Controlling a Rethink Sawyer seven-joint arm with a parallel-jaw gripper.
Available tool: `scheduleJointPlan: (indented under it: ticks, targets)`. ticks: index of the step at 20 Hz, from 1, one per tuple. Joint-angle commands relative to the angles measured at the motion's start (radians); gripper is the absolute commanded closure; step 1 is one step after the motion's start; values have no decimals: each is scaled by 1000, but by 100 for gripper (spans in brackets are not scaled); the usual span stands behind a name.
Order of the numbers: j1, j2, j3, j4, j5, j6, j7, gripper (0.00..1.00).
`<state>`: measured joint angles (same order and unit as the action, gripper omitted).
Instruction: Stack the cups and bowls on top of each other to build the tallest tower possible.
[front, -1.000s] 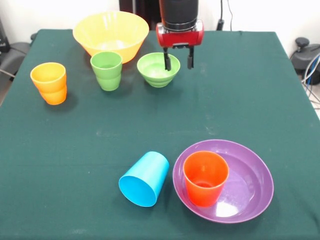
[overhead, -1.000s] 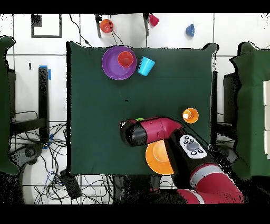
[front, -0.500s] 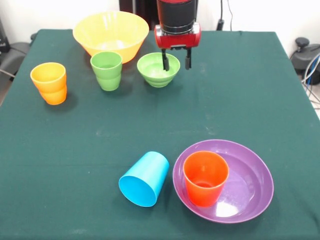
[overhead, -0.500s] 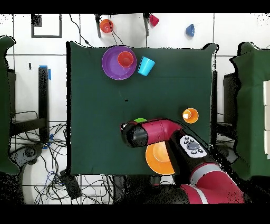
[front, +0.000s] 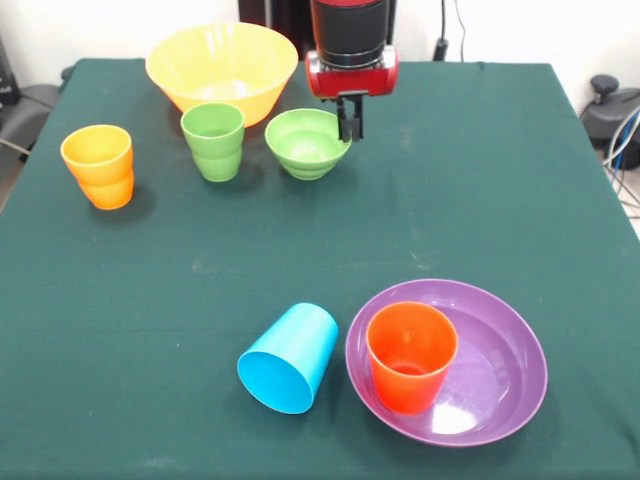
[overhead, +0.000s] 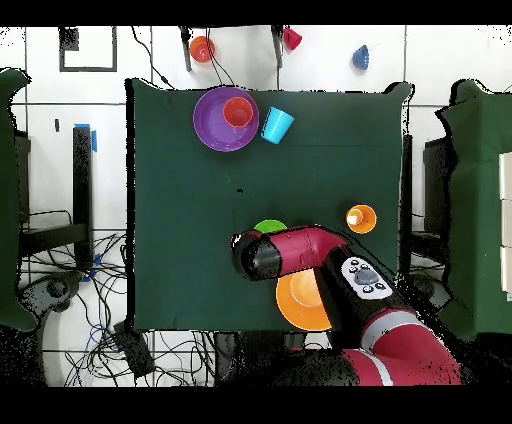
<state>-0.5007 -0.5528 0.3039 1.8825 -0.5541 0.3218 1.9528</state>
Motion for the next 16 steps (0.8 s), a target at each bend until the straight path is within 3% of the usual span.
scheduleJointPlan:
  ticks: [1, 11, 13, 16]
  targets:
    - [17, 31, 5, -61, -75, -80, 13, 100]
    - [10, -2, 32, -24, -50, -65, 4, 100]
    - [1, -46, 52, 9, -34, -37, -7, 100]
    - [-13, -183, 93, 78, 28, 80, -45, 100]
